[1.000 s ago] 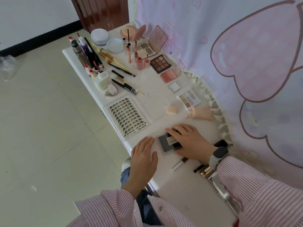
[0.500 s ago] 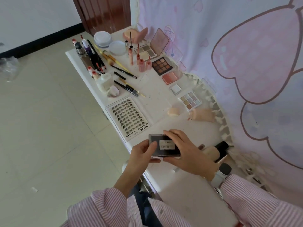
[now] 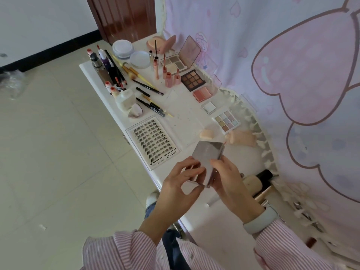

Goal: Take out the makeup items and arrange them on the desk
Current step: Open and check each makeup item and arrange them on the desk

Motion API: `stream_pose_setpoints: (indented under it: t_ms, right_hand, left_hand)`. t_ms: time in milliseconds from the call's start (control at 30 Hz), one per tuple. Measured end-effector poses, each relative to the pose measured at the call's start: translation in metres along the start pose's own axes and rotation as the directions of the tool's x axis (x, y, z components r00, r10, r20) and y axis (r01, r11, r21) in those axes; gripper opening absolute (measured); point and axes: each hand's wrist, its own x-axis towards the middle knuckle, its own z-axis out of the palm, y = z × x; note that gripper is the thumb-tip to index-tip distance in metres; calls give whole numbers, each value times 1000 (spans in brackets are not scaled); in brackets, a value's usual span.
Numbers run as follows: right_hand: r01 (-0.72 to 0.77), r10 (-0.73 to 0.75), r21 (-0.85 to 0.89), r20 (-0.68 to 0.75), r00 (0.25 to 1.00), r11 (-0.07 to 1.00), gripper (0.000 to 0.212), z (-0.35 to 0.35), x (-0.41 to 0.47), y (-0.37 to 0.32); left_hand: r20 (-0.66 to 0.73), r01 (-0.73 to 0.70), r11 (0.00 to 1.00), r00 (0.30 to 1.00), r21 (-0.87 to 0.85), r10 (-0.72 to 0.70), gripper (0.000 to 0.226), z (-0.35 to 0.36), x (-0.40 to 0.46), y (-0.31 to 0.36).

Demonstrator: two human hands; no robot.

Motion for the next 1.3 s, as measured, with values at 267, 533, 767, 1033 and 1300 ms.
stream_pose_setpoints:
  t_ms: [267,533,767,1033,1300]
  right_hand:
    - [41,-29,217,-57,998,975,61,-15,-3,3]
    - [107,-143,-261,-123,982,960,14,-29,-1,6]
    - [219,-209,-721,105,972,658,7,-38,-1,6]
    - [264,-100,-801,250,963,538,20,-24,-2,6]
    - [397,-51,-845,407,912,358,21,-31,4,-7]
  left_hand:
    - [28,442,791,879,-423,-476,48,-1,3,2]
    - [95,542,436,697,-718,-710,19,-14,14,-7]
    - [352,648,62,489,-759,-798,17,-24,24,-15]
    - [502,683,-29,505,-729,-702,58,-15,27,-11]
    - [477,758,38,448,-651,-756,70,3,22,-12]
